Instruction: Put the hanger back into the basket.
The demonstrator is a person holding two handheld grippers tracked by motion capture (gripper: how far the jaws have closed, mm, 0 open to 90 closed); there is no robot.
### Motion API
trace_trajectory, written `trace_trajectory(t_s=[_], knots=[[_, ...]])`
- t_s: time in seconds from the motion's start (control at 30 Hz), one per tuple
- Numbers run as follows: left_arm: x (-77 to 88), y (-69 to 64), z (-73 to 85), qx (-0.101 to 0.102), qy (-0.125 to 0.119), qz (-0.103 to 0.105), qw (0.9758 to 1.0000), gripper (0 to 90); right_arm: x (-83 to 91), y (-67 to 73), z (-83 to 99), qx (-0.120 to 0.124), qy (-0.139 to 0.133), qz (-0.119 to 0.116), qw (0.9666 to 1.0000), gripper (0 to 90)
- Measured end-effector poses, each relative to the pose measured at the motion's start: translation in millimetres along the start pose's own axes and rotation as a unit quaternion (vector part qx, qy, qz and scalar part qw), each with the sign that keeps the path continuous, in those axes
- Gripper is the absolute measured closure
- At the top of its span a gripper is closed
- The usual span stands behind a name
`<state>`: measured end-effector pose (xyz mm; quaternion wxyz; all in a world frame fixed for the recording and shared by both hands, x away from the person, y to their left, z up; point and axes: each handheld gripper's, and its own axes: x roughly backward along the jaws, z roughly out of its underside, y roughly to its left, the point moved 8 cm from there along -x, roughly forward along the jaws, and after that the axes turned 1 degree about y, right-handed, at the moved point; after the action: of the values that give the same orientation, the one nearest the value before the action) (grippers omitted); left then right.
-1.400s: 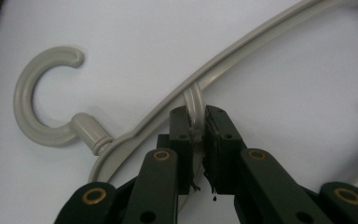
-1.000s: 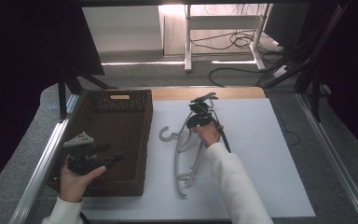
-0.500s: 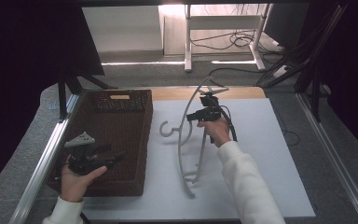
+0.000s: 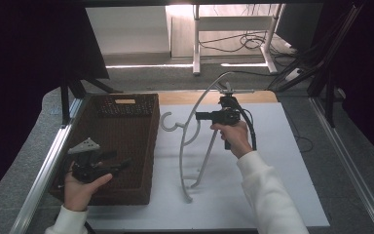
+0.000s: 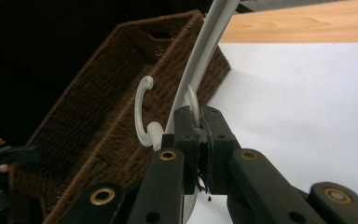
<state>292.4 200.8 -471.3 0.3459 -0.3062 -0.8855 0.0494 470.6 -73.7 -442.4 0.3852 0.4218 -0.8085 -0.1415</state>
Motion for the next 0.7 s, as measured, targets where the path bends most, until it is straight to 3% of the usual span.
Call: trace_trajectory(t_s=[0.43, 0.7], knots=[[-5.1, -7.6, -0.1, -0.007, 0.005, 0.005, 1.0000, 25.0, 20.5, 0.4, 4.4, -0.016, -0.042, -0.053, 0.9976, 86.3], [-7.8, -23.1, -5.8, -0.009, 0.000, 0.029, 0.9996, 25.5, 39.6, 9.3, 8.0, -0.015, -0.062, -0.091, 0.9938, 86.3]])
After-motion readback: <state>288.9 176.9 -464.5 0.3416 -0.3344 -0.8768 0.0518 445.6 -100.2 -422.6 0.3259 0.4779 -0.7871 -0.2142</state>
